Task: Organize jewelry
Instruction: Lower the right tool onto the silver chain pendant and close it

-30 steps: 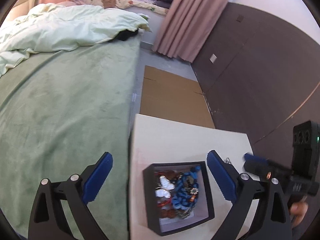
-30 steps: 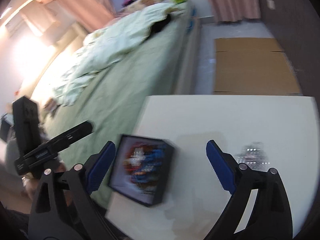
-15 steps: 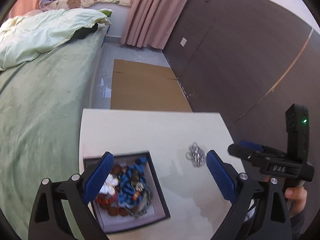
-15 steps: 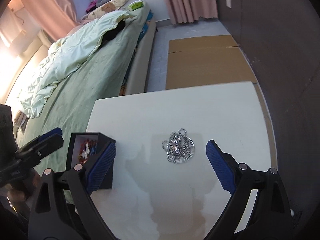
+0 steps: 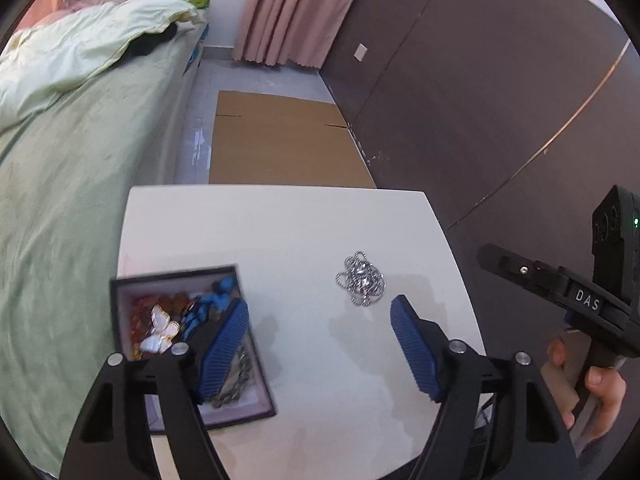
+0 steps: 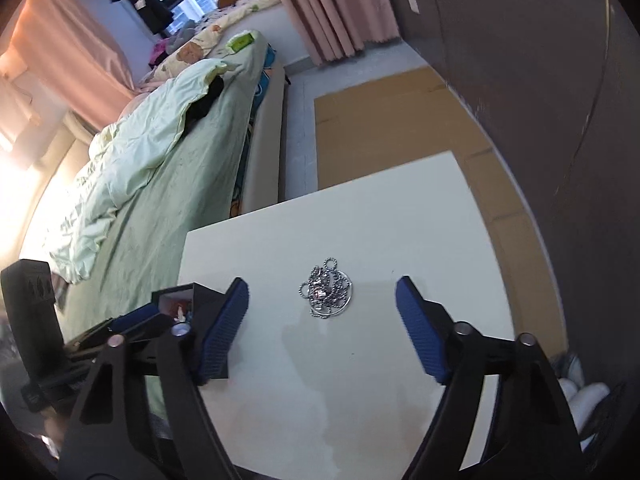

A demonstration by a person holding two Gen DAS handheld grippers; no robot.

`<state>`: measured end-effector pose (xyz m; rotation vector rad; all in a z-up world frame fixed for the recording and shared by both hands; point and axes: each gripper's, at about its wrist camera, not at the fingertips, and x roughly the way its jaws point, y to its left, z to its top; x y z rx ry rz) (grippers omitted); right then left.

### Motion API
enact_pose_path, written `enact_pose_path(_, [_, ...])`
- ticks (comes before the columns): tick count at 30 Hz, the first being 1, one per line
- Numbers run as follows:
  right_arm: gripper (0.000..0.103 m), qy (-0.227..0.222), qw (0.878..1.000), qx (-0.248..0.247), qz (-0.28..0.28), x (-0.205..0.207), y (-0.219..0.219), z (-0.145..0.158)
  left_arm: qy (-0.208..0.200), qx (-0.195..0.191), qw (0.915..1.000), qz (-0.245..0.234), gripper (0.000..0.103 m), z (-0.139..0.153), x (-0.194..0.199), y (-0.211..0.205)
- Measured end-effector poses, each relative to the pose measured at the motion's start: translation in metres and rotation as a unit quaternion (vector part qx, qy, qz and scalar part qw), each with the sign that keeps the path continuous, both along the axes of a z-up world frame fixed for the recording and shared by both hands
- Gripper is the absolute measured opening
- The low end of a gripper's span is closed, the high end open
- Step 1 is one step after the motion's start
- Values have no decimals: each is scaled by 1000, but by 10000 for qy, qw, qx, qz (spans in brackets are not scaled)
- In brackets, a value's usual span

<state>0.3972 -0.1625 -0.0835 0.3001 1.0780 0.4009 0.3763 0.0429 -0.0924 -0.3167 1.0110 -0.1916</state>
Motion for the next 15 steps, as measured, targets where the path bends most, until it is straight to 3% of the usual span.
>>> enact_pose_path(5, [74, 237, 9995, 54, -179, 7, -6, -7, 198, 42, 9996, -181, 59, -15, 24, -19])
enact_pose_path(10, [74, 276, 9993, -259, 6, 10, 7, -11, 112, -356, 9993, -99, 57, -20, 15, -18])
enact_pose_path(11, [74, 317, 9991, -264, 26, 11, 9, -13, 131, -296, 9994, -119, 54, -22, 13, -21])
enact_pose_path(13, [74, 357, 9984, -375, 241, 10, 16, -19, 158, -162, 9995, -216, 54, -24, 10, -27])
enact_pose_path(15, [74, 289, 9970, -414, 592, 7, 24, -25, 205, -344, 9990, -199, 51, -25, 11, -28])
